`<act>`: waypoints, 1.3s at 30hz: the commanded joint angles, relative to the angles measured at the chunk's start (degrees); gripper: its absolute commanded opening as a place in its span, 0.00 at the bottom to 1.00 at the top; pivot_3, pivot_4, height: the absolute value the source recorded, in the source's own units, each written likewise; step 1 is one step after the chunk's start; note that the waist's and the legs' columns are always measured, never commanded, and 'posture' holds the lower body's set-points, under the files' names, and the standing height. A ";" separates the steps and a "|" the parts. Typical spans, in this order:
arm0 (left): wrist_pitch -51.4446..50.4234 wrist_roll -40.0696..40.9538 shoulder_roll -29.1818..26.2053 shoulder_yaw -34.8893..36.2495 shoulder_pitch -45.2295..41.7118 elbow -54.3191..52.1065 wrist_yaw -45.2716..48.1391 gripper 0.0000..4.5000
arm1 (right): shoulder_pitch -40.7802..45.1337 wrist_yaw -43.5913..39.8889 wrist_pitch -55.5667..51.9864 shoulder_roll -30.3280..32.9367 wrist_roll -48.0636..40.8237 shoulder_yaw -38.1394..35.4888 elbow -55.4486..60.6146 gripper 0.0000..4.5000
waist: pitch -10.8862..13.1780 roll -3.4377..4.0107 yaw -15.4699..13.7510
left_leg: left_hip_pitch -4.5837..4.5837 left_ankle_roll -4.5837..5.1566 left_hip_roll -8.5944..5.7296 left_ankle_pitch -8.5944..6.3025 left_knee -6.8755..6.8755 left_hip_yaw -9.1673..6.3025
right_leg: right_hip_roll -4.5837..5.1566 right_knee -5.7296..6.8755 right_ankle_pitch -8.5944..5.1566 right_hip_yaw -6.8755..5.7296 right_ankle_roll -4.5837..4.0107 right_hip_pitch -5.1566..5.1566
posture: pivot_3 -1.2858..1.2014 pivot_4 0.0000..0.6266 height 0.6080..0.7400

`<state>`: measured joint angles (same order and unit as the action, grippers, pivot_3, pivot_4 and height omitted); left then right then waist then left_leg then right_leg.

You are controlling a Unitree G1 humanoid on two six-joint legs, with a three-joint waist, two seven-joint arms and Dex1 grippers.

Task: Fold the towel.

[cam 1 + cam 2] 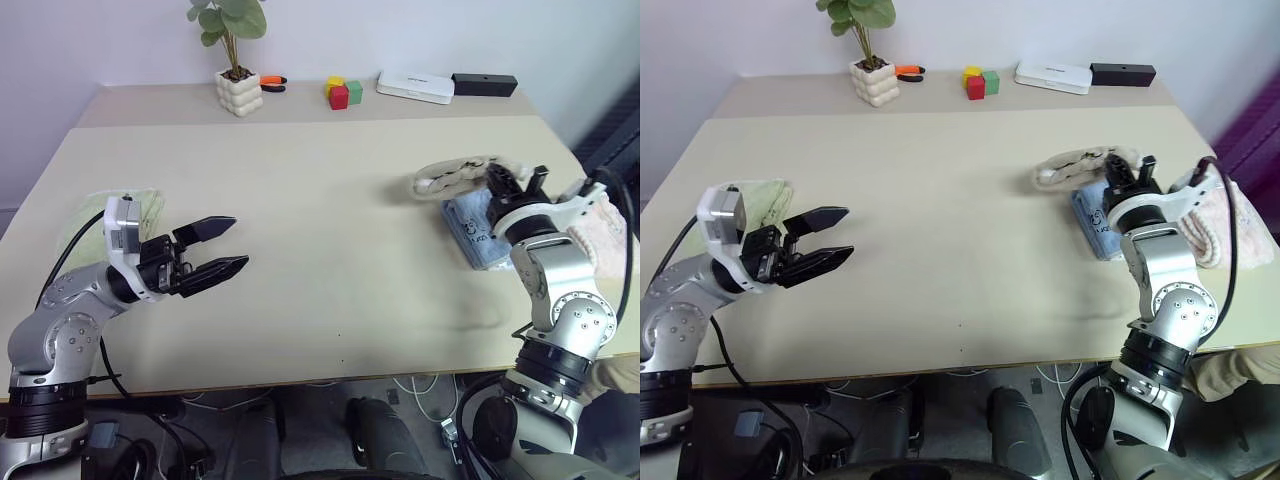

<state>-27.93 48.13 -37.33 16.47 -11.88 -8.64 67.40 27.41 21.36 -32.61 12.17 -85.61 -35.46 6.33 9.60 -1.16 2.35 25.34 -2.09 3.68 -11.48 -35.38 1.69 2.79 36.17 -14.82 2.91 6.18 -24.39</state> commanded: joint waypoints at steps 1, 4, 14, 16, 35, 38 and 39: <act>1.14 -0.23 0.45 -0.47 -1.66 0.40 0.64 1.00 | 1.26 -0.27 3.36 -0.41 1.22 0.87 3.62 0.02 | 0.00 0.01 0.09 | -0.01 0.00 0.01 0.00 0.00 0.00 | -0.01 0.01 0.00 0.00 0.00 0.00 | 0.52 0.24 1.00; 1.38 -0.60 0.74 -0.89 -2.62 1.00 0.86 1.00 | 3.95 -0.10 8.94 -1.39 6.21 1.41 2.14 0.02 | 0.02 0.05 0.20 | -0.03 0.00 0.04 0.00 0.00 -0.01 | -0.07 0.04 0.02 0.00 0.02 0.00 | 0.52 0.24 1.00; 0.84 -0.12 1.24 -0.66 -1.92 -0.13 0.31 1.00 | -1.61 6.75 17.46 -8.00 19.53 4.70 8.65 0.02 | 0.03 0.11 0.05 | -0.02 0.00 0.05 0.00 0.04 -0.01 | -0.09 0.06 0.05 0.02 0.05 -0.03 | 0.52 0.24 1.00; 0.85 -0.03 1.26 -0.56 -1.63 -0.35 0.25 1.00 | -4.71 8.02 19.39 -10.90 23.31 6.53 11.75 0.02 | 0.02 0.11 0.05 | -0.02 0.00 0.05 0.00 0.04 -0.01 | -0.08 0.07 0.05 0.01 0.04 -0.03 | 0.52 0.24 1.00; 0.12 0.43 0.68 0.01 -1.87 -0.80 -0.69 1.00 | -10.12 10.90 20.80 -18.02 34.36 11.89 11.83 0.02 | 0.01 0.12 0.12 | -0.07 -0.02 0.07 0.01 0.00 -0.03 | -0.10 0.15 0.01 0.02 -0.16 -0.03 | 0.52 0.24 1.00; 0.36 0.26 0.58 0.20 -1.39 -0.95 -0.81 1.00 | -9.92 12.19 19.91 -18.77 34.49 12.51 11.22 0.16 | 0.01 0.12 0.17 | -0.07 -0.02 0.07 0.01 -0.01 -0.03 | -0.10 0.15 0.01 0.02 -0.15 -0.03 | 0.52 0.24 1.00; 0.25 0.40 0.61 0.24 -1.28 -1.15 -0.96 1.00 | -9.80 12.36 19.88 -18.89 34.42 12.38 10.93 0.23 | 0.01 0.12 0.17 | -0.07 -0.02 0.07 0.01 0.00 -0.03 | -0.10 0.15 0.01 0.02 -0.15 -0.03 | 0.52 0.24 1.00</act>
<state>-28.09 47.56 -35.99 14.95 -13.25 -7.53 66.48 16.83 33.38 -12.76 -5.81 -51.27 -23.19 16.49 9.61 -1.04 2.53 25.27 -2.11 3.75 -11.46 -35.38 1.66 2.69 36.32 -14.81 2.93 6.04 -24.43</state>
